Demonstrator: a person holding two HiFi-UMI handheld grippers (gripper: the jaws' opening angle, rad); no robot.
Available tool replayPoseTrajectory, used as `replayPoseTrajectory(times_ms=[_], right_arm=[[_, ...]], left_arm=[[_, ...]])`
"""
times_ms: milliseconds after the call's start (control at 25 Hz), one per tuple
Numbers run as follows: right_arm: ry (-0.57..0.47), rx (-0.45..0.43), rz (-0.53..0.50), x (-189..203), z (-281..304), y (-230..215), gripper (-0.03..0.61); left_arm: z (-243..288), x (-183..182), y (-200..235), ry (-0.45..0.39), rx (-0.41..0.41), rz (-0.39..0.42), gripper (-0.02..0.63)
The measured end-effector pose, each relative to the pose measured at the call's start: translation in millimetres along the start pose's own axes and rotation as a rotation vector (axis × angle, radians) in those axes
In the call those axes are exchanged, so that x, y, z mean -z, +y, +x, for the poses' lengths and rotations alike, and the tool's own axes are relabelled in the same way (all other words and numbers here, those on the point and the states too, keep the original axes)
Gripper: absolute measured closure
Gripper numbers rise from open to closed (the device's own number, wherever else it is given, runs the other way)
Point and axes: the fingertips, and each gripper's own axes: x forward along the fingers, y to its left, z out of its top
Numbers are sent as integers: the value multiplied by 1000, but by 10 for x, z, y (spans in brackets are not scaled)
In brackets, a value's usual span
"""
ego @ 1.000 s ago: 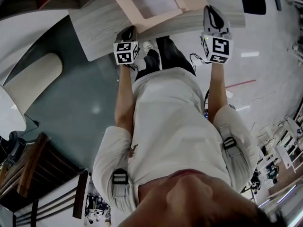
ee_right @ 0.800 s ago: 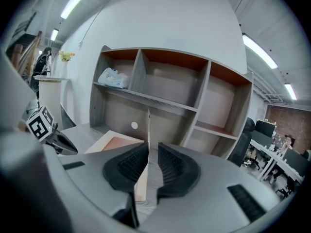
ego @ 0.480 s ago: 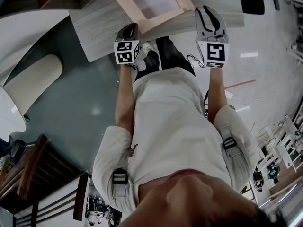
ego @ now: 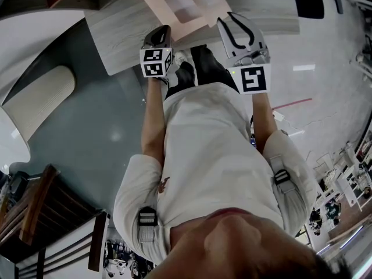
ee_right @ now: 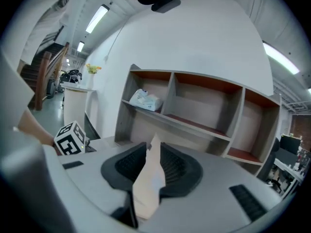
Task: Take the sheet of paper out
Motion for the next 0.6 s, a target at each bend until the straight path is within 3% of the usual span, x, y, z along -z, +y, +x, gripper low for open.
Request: replayPoseTrajectory(times_ms=[120, 400, 600], right_arm=[[62, -102, -32, 61, 62, 284, 471], [40, -234, 27, -40, 279, 849, 471], [19, -301, 123, 103, 480, 1109, 471]], left_arm=[[10, -19, -9, -4, -2, -5, 590], [-70, -63, 76, -22, -13, -15, 591], [-89, -82, 90, -35, -25, -16, 589]])
